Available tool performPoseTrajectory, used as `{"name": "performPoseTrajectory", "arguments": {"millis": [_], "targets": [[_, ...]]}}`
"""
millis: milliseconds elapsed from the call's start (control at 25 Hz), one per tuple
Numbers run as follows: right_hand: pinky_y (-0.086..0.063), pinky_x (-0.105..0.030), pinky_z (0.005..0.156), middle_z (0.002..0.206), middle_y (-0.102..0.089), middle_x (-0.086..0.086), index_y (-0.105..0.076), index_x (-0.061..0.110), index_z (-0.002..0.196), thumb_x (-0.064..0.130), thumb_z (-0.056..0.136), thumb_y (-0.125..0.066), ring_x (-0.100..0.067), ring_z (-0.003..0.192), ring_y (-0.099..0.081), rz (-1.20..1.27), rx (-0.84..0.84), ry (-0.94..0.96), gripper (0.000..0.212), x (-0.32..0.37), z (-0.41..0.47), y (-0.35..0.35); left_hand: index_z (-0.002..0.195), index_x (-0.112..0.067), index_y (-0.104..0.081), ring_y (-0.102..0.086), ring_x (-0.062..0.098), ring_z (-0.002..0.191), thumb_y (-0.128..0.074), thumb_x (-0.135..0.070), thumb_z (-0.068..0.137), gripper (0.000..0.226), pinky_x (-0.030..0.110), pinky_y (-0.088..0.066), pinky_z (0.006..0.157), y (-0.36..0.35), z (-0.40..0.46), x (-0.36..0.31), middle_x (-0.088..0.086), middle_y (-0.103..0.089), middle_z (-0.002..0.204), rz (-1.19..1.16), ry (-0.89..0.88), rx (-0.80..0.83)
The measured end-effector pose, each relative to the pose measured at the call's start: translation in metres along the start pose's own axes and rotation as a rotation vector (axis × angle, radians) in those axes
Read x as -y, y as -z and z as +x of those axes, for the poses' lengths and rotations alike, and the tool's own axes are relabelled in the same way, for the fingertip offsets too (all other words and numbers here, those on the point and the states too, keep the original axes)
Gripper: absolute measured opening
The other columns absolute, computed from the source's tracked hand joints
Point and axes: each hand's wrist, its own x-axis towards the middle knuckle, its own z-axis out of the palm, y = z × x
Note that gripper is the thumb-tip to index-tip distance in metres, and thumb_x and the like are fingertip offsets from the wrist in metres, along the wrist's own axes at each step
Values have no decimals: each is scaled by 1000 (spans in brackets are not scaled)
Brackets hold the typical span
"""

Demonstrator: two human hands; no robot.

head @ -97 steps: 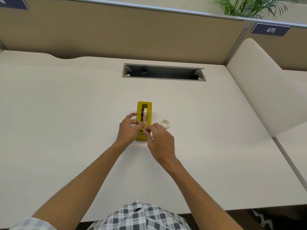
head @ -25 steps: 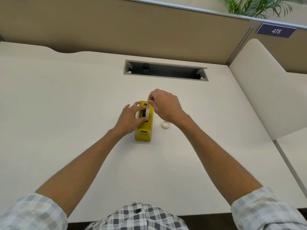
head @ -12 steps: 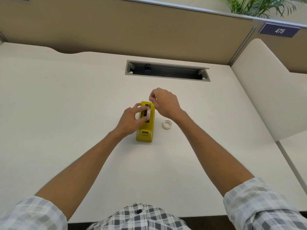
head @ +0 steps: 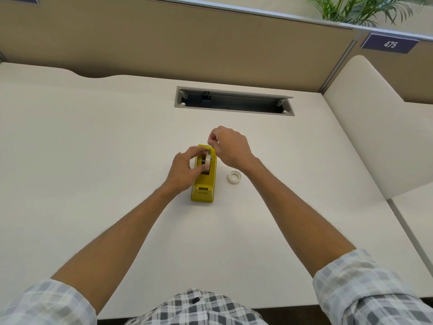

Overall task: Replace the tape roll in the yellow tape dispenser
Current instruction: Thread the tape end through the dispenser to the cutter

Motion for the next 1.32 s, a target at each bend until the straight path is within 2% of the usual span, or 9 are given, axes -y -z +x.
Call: {"name": "performPoseTrajectory", "arguments": {"millis": [160,440,600,720,920,1040,1120,1240,1320], "targets": [[-54,-30,69,97,-67,-2,-67,14,98,20,96,-55,-14,76,-57,-18,5,-10,14,-1,0,-3,142,-23,-40,-47,21,128,-73,-30,83,67,44,-35,108,0,2,-1,-4,-62,130,19,58,-20],[-56,-35,70,94,-67,-2,-67,15,95,21,95,-55,-16,77,-60,-35,45,-20,14,-2,0,-8,140,-24,-41,-49,21,127,-76,-25,80,70,48,-40,106,-2,3,3,-5,-63,128,57,5,-46],[-57,-38,71,93,-66,-3,-67,14,95,21,95,-54,-19,78,-61,-57,75,-24,14,-1,-3,-12,133,-23,-48,-56,11,119,-78,-16,74,67,42,-48,100,-4,1,3,-8,-69,114,12,-57,-90],[-56,-35,69,94,-67,-3,-67,14,95,20,95,-55,-18,76,-61,-50,57,-29,14,-1,-3,-12,135,-23,-47,-56,8,118,-76,-25,77,65,38,-53,91,-5,-1,5,-10,-68,116,-2,-75,-100],[-53,-31,66,95,-67,-2,-68,13,97,20,96,-53,-15,75,-59,-39,44,-23,16,-2,-2,-10,134,-21,-47,-57,11,116,-72,-29,84,57,31,-46,94,-10,3,5,-8,-68,118,-26,-53,-140],[-54,-32,67,94,-67,-3,-67,14,96,21,96,-53,-16,75,-60,-38,54,-23,16,-2,-2,-11,129,-23,-49,-55,6,109,-76,-23,80,56,12,-39,83,-10,5,3,-14,-68,107,-64,0,-145],[-54,-34,67,92,-66,-3,-67,14,94,21,96,-54,-17,75,-60,-38,61,-23,15,-2,-4,-12,125,-26,-51,-54,5,109,-78,-20,76,57,7,-32,76,-8,8,0,-15,-68,103,-100,39,-132],[-52,-34,65,93,-66,-2,-66,15,95,21,96,-53,-19,76,-60,-48,73,-26,15,-3,-5,-15,123,-26,-53,-53,8,113,-80,-13,72,60,9,-32,78,-6,14,-1,-12,-68,105,-133,67,-100],[-53,-35,67,93,-65,-2,-65,15,96,23,96,-52,-19,78,-61,-48,84,-31,16,-3,-6,-16,123,-24,-54,-51,8,115,-81,-13,71,59,19,-39,88,-6,14,0,-9,-67,111,-133,74,-83]]}}
